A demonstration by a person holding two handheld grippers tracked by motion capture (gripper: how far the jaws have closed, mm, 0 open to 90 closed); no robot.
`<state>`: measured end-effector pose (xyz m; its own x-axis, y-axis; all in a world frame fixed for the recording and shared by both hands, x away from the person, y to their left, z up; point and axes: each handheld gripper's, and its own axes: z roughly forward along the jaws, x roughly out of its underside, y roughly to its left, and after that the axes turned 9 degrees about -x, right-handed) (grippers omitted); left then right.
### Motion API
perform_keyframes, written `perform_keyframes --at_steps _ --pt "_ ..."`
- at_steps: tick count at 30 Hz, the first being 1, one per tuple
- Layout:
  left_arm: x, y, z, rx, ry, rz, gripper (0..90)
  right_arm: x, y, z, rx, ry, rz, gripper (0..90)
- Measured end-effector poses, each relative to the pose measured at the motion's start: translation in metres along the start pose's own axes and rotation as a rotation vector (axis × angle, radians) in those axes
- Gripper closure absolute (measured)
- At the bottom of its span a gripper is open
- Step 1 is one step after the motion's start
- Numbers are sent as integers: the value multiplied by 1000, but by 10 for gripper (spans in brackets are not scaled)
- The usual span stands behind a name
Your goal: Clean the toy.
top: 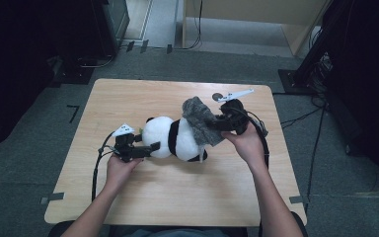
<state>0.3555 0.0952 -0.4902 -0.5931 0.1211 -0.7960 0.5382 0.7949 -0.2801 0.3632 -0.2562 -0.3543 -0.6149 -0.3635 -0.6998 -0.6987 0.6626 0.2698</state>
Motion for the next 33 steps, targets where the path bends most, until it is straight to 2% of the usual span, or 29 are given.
perform_keyframes --at_steps 6,11,15,22,26,33 --pt "0 0 0 1 -2 -4 148 18 -1 -8 19 -10 34 722" --pt "-1 -1 -1 3 10 -12 172 35 -7 0 38 -34 77 729" --pt "-2 -3 -2 -4 20 -15 204 43 -10 5 58 -55 82 732" --pt "-4 -3 -3 -4 39 -6 212 59 -22 21 33 -45 143 734" --pt "-4 -3 -3 -3 40 -5 211 64 -26 30 42 -43 153 735" --pt "-4 -2 -2 1 40 -11 211 73 -33 46 26 -24 186 736"
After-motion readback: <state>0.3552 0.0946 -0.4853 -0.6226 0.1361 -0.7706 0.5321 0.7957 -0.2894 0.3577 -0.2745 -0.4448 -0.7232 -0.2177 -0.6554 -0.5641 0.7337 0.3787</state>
